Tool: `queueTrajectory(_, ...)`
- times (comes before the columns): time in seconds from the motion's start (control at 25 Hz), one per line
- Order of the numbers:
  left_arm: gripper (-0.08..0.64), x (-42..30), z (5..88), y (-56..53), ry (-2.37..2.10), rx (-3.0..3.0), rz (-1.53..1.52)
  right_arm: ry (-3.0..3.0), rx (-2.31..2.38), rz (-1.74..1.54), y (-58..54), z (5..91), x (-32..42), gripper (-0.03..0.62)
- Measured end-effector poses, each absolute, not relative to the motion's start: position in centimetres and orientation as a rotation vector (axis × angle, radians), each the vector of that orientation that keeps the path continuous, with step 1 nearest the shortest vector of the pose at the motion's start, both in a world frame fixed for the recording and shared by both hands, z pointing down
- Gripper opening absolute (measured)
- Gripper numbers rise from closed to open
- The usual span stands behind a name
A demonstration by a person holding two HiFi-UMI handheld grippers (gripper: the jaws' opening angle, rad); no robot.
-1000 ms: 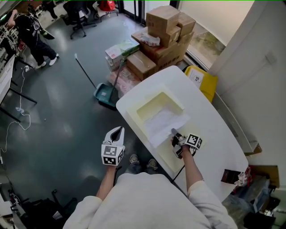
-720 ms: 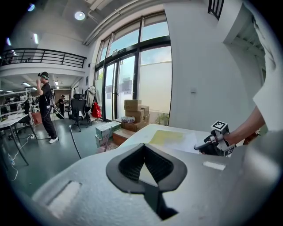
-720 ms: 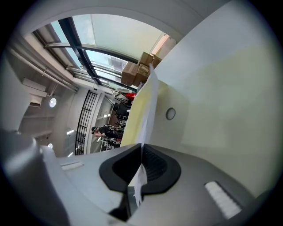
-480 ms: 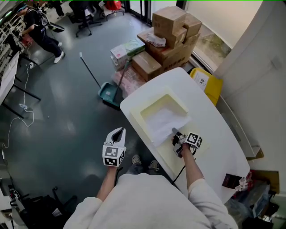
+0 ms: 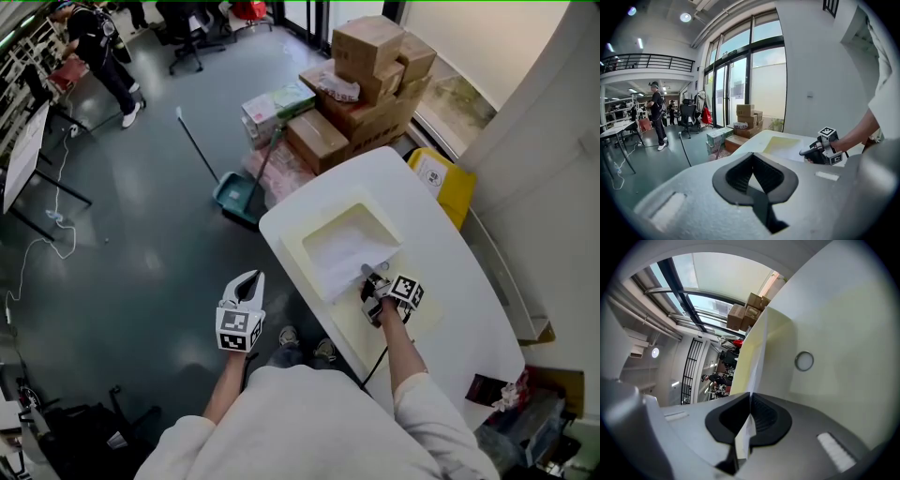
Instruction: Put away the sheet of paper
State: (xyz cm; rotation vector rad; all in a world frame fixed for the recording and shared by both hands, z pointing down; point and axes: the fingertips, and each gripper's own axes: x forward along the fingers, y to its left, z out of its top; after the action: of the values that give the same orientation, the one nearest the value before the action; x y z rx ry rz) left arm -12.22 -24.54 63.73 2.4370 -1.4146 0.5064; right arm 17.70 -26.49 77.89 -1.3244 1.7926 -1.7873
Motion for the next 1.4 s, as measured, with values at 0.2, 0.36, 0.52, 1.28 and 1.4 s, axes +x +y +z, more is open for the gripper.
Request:
queueTrajectory(0.2,0.006,-12.4,64.0,-24.7,-1.419,2.426,0.507,1.81,-1.32,-1.783,-27.9,77.9,17.0,0.002)
queueTrajectory(0.36,0.006,-12.9,64.0,-24.7,-1.429,2.417,0.511,1.815,-1.327,-1.78,-28.9,78.0,16.5,0.002)
queueTrajectory(0.52,0.006,-13.5,64.0,-24.8,-1.446,2.402,0.515,1.818,-1.324,-1.785,-29.7,78.1,16.0,0.003)
queueTrajectory(1.28,0.006,-12.8,64.3,-24.6,-1.413,2.415,0.512,2.375,-1.297,-1.644,-29.4,76.3,13.1,0.202)
queueTrajectory(1.4,0.006,-12.6,64.3,-24.5,-1.406,2.418,0.508,2.594,-1.314,-1.593,-28.8,76.2,12.6,0.218)
